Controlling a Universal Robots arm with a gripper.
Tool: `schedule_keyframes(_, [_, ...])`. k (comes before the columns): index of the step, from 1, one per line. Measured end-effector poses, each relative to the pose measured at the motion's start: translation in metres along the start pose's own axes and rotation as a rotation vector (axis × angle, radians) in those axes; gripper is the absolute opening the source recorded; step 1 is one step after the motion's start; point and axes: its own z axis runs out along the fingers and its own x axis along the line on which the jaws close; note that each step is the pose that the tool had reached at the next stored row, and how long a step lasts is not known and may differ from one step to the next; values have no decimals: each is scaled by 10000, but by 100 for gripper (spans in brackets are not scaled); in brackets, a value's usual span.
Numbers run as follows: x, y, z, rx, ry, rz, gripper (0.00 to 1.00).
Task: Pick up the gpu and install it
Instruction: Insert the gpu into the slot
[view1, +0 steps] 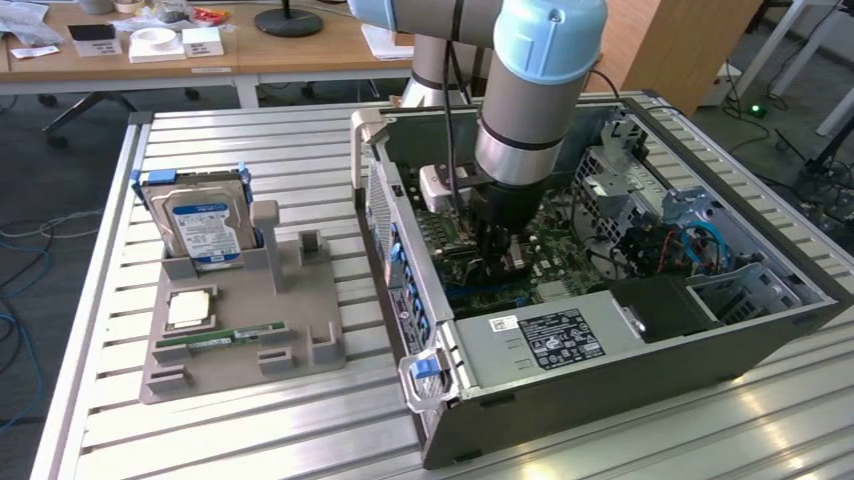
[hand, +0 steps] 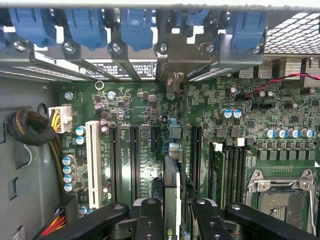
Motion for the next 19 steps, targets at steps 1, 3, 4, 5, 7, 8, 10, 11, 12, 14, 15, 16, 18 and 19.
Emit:
schedule_keyframes(1, [0, 0, 1, 0, 0, 0, 26])
schedule_keyframes(3, [0, 1, 3, 0, 1, -2, 26])
schedule_keyframes(4, [0, 1, 3, -1, 2, -2, 26])
schedule_keyframes(5, [0, 2, 3, 0, 2, -1, 26])
schedule_keyframes(7, [0, 2, 3, 0, 2, 0, 26])
schedule_keyframes(8, [0, 2, 3, 0, 2, 0, 26])
schedule_keyframes(10, [0, 2, 3, -1, 1, 0, 26])
schedule_keyframes(11, [0, 2, 3, -1, 2, -1, 26])
schedule_keyframes(12, [0, 2, 4, 0, 2, 0, 26])
schedule_keyframes(14, [1, 2, 4, -1, 4, -1, 26])
schedule_keyframes(15, [0, 2, 4, -1, 3, 0, 26])
schedule_keyframes(16, [0, 2, 4, -1, 3, -1, 26])
schedule_keyframes(18, [0, 2, 6, 0, 1, -1, 26])
schedule_keyframes(19, [0, 2, 8, 1, 1, 0, 26])
